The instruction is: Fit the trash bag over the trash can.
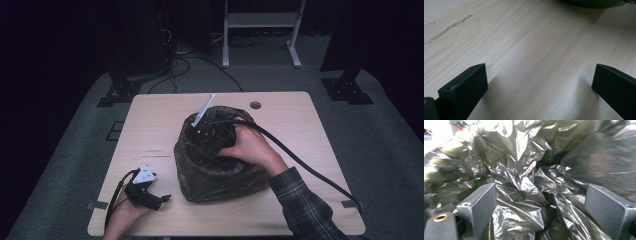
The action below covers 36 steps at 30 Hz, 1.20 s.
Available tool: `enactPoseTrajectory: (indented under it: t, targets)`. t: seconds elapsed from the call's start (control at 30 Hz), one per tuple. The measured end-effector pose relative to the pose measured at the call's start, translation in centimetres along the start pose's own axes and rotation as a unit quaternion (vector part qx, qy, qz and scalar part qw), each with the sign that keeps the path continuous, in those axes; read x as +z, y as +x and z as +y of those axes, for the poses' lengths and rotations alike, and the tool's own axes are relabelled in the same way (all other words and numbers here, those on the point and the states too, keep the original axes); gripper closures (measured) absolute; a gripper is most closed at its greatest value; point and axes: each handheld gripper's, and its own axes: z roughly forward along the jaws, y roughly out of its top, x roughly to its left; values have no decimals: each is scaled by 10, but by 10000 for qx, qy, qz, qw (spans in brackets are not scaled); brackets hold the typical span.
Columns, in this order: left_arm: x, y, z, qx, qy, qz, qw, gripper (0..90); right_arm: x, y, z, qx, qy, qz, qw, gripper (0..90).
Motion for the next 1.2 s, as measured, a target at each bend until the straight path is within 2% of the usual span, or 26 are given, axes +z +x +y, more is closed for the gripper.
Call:
enactPoseTrajectory:
  t: [0.2,0.3,0.4,0.5,0.6,0.67,0.73,0.8,1.2]
  targets:
    - [0,0,0,-2,-3,3,10000,0,-20,-1,-7,38,-108,-124,9999,92]
    - [0,0,0,-3,-2,2,10000,0,-30,-2,-13,49,-282,-157,9995,92]
    - [0,0,0,-5,-4,3,10000,0,-38,-4,-22,95,-297,-251,9992,92]
    - [0,0,0,-3,-3,3,10000,0,-49,-6,-32,174,-476,-282,9983,92]
    - [0,0,0,-4,-5,5,10000,0,-55,-8,-41,204,-512,-357,9978,92]
    - [0,0,0,-3,-4,5,10000,0,-60,-10,-47,281,-579,-307,9975,92]
    - [0,0,0,-3,-4,4,10000,0,-66,-11,-54,319,-635,-425,9966,93]
    - [0,0,0,-4,-4,4,10000,0,-73,-13,-60,387,-742,-375,9958,92]
    - [0,0,0,-5,-5,7,10000,0,-108,-19,-108,742,-1109,-688,9887,92]
